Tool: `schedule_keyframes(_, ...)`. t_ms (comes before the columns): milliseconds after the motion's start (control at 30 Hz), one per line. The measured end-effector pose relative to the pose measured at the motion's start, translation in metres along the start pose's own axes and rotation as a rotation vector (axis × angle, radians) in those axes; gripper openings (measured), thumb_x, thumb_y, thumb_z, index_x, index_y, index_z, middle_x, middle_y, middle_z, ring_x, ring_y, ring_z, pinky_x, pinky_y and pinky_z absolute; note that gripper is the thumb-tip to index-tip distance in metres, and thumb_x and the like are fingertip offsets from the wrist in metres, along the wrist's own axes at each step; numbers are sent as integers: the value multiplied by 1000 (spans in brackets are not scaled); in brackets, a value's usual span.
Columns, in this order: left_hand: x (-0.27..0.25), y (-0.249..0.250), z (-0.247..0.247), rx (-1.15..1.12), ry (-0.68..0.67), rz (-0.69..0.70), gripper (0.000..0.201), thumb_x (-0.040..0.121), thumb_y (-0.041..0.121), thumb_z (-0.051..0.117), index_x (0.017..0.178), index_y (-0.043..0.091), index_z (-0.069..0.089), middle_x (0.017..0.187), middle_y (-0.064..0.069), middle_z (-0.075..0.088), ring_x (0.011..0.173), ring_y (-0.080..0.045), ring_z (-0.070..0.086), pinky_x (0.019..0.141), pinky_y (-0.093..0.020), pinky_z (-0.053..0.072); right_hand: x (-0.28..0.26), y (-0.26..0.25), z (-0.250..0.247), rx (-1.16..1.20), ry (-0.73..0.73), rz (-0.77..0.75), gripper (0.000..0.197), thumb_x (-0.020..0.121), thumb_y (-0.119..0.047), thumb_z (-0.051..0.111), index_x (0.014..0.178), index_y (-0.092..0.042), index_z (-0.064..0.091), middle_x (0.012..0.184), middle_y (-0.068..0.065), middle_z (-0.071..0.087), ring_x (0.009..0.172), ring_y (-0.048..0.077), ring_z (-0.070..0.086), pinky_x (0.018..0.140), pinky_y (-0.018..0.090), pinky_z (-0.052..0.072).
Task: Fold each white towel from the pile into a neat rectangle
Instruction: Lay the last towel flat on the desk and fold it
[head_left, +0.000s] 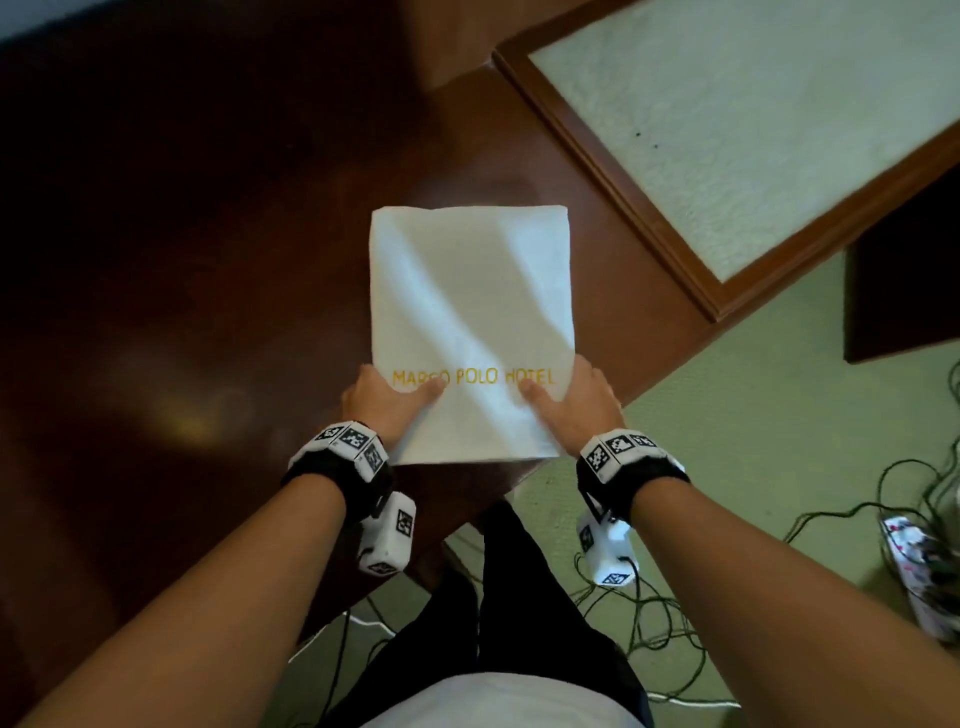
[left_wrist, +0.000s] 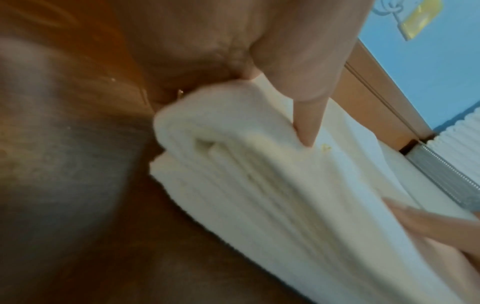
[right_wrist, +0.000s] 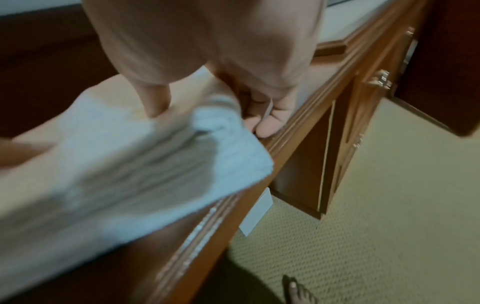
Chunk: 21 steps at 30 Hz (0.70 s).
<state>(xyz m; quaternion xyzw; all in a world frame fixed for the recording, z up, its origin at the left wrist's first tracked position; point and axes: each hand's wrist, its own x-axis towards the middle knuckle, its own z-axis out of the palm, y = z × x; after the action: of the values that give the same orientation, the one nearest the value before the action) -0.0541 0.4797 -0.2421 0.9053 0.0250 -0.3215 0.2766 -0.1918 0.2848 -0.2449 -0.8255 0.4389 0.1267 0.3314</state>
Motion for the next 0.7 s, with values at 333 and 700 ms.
schedule_keyframes(333, -43, 31, -10, -129, 5, 200, 80, 51, 62, 83, 110, 10, 65, 112, -6, 70, 109, -27, 64, 89, -37, 53, -26, -17, -42, 245, 44, 142, 51, 89, -37, 67, 125, -4, 52, 130, 17, 57, 116, 35, 57, 85, 33, 42)
schedule_keyframes(700, -100, 180, -34, -107, 85, 592, 56, 67, 42, 88, 109, 14, 63, 109, -2, 72, 105, -23, 66, 90, -36, 53, -55, -19, -192, 369, 275, 39, 43, 87, -39, 67, 118, -11, 54, 118, 12, 61, 105, 32, 59, 80, 31, 42)
